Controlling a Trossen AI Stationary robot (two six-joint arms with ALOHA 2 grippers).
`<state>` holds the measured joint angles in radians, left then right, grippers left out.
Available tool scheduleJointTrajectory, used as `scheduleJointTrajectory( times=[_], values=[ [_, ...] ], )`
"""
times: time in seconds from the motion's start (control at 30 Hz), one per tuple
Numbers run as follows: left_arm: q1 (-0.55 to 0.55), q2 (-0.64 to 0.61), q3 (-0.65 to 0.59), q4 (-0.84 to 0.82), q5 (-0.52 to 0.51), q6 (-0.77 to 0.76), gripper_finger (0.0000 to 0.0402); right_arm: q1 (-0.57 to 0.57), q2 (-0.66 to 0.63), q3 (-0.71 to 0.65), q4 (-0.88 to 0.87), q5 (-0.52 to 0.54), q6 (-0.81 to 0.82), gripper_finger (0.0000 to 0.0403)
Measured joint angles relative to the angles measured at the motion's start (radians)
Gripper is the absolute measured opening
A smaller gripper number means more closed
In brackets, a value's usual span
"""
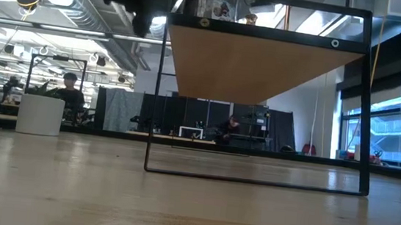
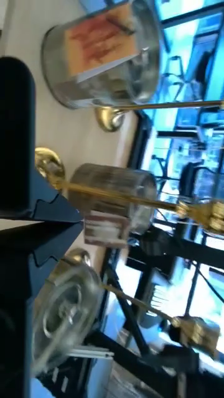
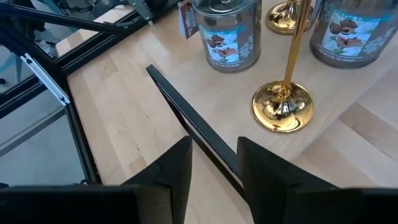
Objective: Pick & Place candle stick holders
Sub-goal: Put the brown scented candle on the shelf
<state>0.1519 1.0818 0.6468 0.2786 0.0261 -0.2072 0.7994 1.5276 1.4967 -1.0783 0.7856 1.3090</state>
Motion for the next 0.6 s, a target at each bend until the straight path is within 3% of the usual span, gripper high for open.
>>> scheduleJointTrajectory(
  times=[0.3,0.6],
  values=[
    [0.017,0.165,-0.001,0.11,0.089,-0.087,0.0001,0.0,0.0,0.0,0.007,0.0,0.0,0.013],
    [0.005,0.21,-0.001,0.152,0.134,-0.13,0.0001,-0.002,0.0,0.0,0.005,0.0,0.0,0.013]
  ],
)
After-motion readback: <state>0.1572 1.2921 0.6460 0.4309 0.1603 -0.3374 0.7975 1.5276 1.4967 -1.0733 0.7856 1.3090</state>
